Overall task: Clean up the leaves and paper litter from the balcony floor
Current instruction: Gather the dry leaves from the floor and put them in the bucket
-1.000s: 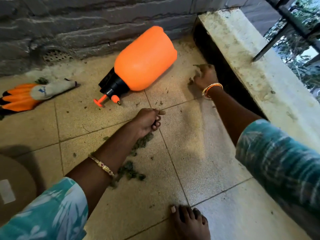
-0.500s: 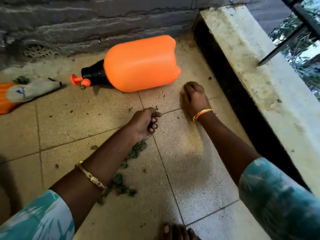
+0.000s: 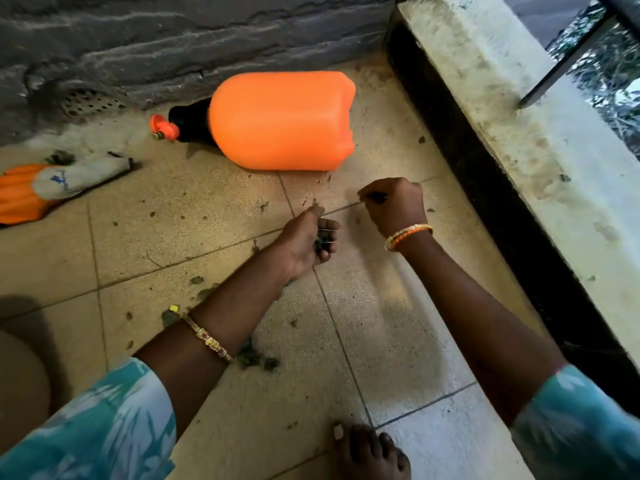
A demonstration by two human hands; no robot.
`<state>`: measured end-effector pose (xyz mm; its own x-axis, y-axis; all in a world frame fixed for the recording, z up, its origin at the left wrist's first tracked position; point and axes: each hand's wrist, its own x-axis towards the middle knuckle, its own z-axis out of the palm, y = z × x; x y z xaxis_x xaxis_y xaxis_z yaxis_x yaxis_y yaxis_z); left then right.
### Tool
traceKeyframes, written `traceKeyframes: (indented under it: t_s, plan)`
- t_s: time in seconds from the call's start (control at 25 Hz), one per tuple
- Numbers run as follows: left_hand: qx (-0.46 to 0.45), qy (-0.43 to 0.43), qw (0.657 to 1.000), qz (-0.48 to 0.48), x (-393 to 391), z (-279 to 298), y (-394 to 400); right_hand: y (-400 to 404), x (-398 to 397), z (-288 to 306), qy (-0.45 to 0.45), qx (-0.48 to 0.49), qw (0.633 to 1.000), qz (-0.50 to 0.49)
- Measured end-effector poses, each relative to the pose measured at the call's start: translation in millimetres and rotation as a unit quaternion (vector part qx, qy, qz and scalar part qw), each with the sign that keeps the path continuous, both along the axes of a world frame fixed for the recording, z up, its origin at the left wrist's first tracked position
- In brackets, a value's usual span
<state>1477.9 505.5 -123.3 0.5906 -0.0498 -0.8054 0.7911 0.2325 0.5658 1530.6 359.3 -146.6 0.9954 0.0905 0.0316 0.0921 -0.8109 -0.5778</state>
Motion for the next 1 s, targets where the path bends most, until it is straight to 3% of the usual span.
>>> traceKeyframes:
  t_s: [0.12, 0.32, 0.4, 0.48, 0.64, 0.84, 1.0]
  plan:
    - [-0.004, 0.023, 1.000, 0.010, -22, -1, -6, 25, -61, 22, 0.021, 0.146, 0.988, 0.049]
    - [0.023, 0.032, 0.995, 0.094, -47, -3, 2, 43, -83, 20, 0.051, 0.133, 0.973, 0.181]
    - [0.042, 0.015, 0.991, 0.124, -47, 1, 19, 45, -69, 12, 0.014, 0.156, 0.973, 0.169]
    - [0.073, -0.006, 0.985, 0.154, -46, 6, 43, 47, -51, -2, -0.008, 0.124, 0.984, 0.125]
    - [0.121, -0.028, 0.973, 0.195, -50, 8, 90, 70, -32, -34, 0.082, -0.044, 0.983, 0.156]
    - [0.134, -0.035, 0.973, 0.183, -67, -2, 121, 127, -46, -38, 0.057, -0.034, 0.954, 0.294]
    - [0.135, -0.033, 0.972, 0.190, -82, -7, 135, 118, -64, -31, 0.054, -0.048, 0.910, 0.408]
